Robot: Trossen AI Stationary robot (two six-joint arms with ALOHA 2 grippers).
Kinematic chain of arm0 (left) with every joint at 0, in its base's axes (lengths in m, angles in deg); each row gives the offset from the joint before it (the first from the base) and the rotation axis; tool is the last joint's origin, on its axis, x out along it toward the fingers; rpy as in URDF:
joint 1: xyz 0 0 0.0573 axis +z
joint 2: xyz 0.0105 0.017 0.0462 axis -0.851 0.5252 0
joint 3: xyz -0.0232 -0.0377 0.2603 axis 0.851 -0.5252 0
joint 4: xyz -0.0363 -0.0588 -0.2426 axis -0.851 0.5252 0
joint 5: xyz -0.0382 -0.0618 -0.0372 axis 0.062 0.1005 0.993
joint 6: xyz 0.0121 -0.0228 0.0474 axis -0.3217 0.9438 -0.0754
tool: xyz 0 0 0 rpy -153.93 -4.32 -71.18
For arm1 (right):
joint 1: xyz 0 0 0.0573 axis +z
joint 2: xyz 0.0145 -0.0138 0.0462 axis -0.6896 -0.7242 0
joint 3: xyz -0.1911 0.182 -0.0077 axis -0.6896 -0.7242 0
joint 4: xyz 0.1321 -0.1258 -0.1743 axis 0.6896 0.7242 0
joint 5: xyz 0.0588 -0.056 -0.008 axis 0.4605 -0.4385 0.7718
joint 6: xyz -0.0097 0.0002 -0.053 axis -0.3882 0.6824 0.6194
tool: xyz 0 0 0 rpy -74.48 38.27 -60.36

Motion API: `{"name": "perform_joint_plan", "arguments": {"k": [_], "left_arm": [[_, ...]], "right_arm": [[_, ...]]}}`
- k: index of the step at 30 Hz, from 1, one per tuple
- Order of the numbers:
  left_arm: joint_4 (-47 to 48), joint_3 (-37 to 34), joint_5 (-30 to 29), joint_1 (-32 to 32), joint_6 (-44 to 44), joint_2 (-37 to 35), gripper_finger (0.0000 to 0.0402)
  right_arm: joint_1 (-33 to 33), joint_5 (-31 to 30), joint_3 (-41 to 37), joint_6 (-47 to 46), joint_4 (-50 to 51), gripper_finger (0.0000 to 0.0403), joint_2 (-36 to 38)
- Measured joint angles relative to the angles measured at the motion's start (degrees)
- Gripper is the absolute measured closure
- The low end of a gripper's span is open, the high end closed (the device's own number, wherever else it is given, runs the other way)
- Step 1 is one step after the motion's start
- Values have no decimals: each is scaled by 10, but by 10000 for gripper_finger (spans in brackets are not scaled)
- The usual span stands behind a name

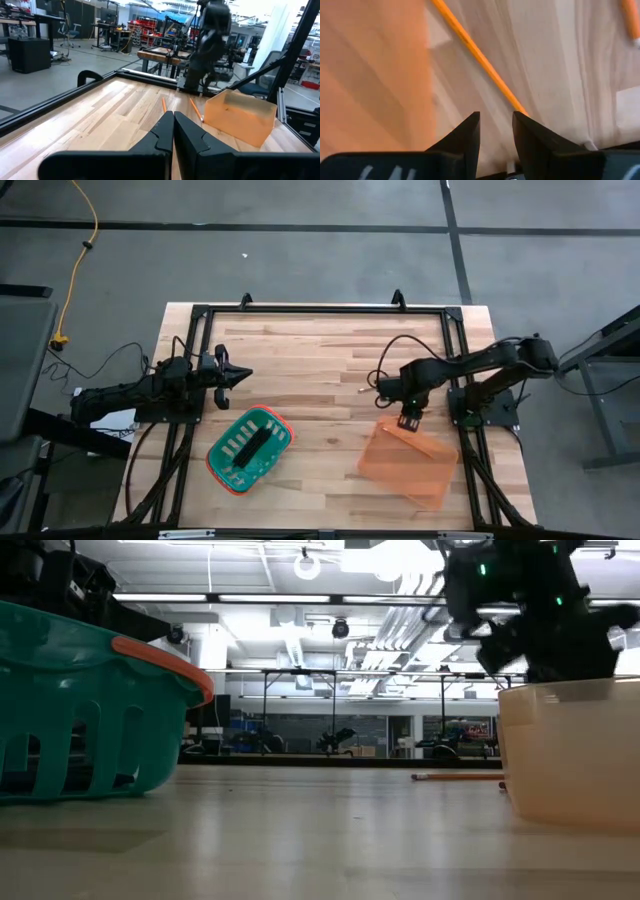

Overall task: Sort pens & pencils
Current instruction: Put the bottom orange pencil into the orange bin

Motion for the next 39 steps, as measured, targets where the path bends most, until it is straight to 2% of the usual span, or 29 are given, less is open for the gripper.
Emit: {"name": "perform_joint_plan", "arguments": {"k": [9,13,24,33,39], "left_arm": [[0,0,0,0,0,0,401],[0,0,0,0,0,0,401],[0,0,0,0,0,0,401],[0,0,0,0,0,0,401],[0,0,0,0,0,0,401]], "right_arm": [[-18,5,-95,107,-110,251,0],[-18,5,-105,129,-107,239,-2],[-17,-15,-105,199,-179,256,-13],[-17,-33,-103,234,-187,256,-62],[-19,-51,-104,251,-188,264,-65]]}}
